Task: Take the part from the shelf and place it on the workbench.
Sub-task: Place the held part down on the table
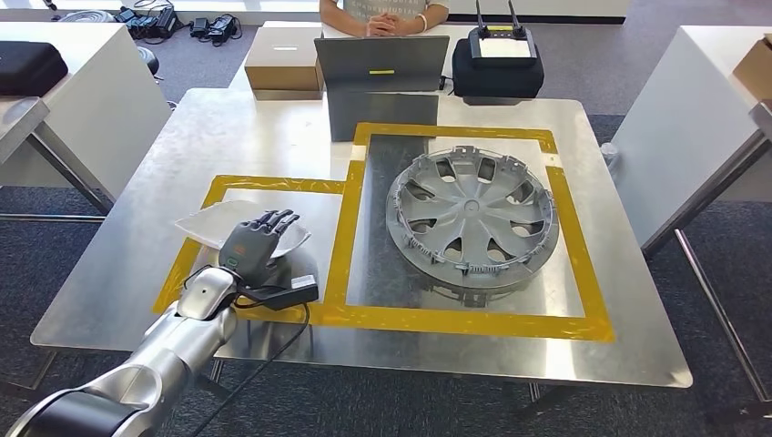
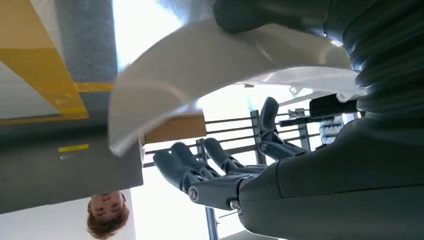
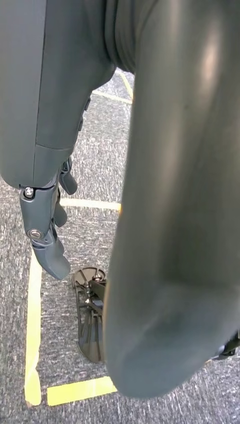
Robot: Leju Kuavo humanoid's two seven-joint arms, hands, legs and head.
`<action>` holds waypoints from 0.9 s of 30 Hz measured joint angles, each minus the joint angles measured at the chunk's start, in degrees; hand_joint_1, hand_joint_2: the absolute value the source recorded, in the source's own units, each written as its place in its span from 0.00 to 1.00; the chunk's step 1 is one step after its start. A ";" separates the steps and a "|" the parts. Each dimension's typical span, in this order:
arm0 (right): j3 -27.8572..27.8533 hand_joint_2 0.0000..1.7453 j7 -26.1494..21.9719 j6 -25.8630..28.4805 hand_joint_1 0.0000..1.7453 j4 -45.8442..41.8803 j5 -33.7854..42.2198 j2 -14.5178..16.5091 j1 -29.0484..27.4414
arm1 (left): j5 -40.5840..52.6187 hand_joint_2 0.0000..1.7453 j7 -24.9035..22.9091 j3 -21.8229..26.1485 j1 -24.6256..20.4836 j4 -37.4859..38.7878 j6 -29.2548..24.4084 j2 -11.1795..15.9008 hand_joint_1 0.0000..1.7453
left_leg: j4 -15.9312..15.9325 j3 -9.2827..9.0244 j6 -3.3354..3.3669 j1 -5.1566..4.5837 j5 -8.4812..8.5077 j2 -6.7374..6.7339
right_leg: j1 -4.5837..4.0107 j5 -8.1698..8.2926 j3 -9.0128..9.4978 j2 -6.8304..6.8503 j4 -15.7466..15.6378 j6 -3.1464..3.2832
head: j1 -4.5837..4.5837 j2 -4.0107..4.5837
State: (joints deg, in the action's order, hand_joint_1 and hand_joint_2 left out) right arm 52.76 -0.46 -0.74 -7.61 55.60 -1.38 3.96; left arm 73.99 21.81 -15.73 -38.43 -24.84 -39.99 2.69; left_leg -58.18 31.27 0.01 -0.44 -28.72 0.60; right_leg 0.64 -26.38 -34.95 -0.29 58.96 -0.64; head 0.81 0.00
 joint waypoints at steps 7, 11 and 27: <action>0.00 0.00 -0.72 0.00 0.00 0.00 0.42 -0.02 0.00 | -7.87 0.00 11.98 3.98 1.05 -1.69 -0.18 -0.17 0.00 | 0.00 -0.01 0.00 0.00 0.00 0.00 | 0.00 0.00 0.00 0.00 0.00 0.00 | 0.00 0.00; 0.00 0.00 -0.74 0.00 0.00 0.00 1.09 -0.02 0.00 | -24.29 0.00 17.46 4.62 2.63 -5.35 0.06 -0.73 0.00 | 0.00 -0.01 0.00 0.00 0.00 0.00 | 0.00 0.00 0.00 0.00 -0.01 0.00 | 0.00 0.00; 0.00 0.00 -1.60 0.01 0.00 0.00 3.28 0.02 -0.32 | -75.70 0.00 18.42 2.24 13.27 -38.69 35.53 0.31 0.00 | 1.53 -0.64 1.42 0.14 1.22 -0.18 | 0.19 0.30 0.31 -0.03 -0.64 -0.89 | -0.11 0.00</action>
State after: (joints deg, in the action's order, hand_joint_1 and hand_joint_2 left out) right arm 52.76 -2.06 -0.73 -7.61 58.88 -1.36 3.64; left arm -1.72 40.23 -13.49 -25.16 -63.53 -4.46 3.00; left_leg -56.65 30.63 1.43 -0.31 -27.50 0.42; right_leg 0.82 -26.08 -34.64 -0.32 58.32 -1.53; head 0.69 0.00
